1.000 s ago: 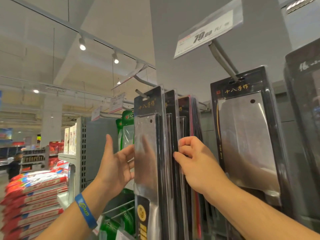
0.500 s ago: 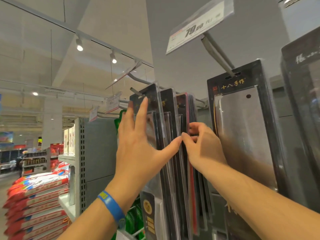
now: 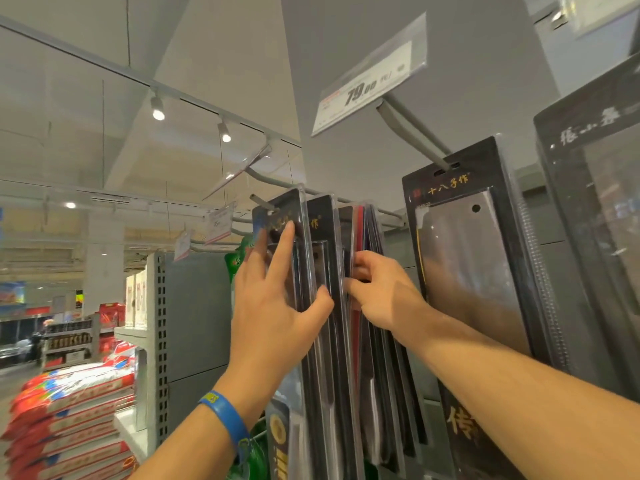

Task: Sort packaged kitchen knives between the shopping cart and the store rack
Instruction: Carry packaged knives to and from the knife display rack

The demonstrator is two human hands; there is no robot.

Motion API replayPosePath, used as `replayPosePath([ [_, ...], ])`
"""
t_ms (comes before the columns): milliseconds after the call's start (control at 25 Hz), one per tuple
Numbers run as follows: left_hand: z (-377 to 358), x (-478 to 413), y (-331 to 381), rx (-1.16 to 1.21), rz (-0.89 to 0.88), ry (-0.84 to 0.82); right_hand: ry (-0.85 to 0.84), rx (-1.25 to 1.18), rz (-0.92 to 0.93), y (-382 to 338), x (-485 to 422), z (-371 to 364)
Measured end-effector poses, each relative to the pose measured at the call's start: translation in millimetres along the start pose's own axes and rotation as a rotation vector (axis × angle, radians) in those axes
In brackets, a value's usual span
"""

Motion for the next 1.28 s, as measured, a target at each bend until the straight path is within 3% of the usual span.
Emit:
replayPosePath([
  [240,-0.1,1.6,-1.1,-0.023,-0.033,0.033,0.011,0.028,0.224,-13.3,11.9,10.5],
  [960,-0.8,3.1,-4.0,-0.007,-0.036,0.049,0.055,0.140,0.224,-9.8,4.5,11.1],
  [1120,-0.2,2.8,-0.9,0.011,-0.025,0.052,0.415,0.194,0.331,-30.0,20.0,14.3],
  [1200,0.6,3.0,-1.0,0.017,-0.020,0.060,0.371,0.128,0.314,-41.5,24.3,8.2],
  [1280,0.3,2.5,-2.0,0.014,-0.021,0.063,0.241,0.092,0.165,-45.6,21.7,0.4],
])
Point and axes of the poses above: each hand's wrist, its own x-axis away from the middle knuckle, its own z-axis out of the back of the hand, y = z × x, the point moved 3 cm from there along -x, towards the middle knuckle, and after that the axes turned 15 degrees about y, right-handed, at the moved point
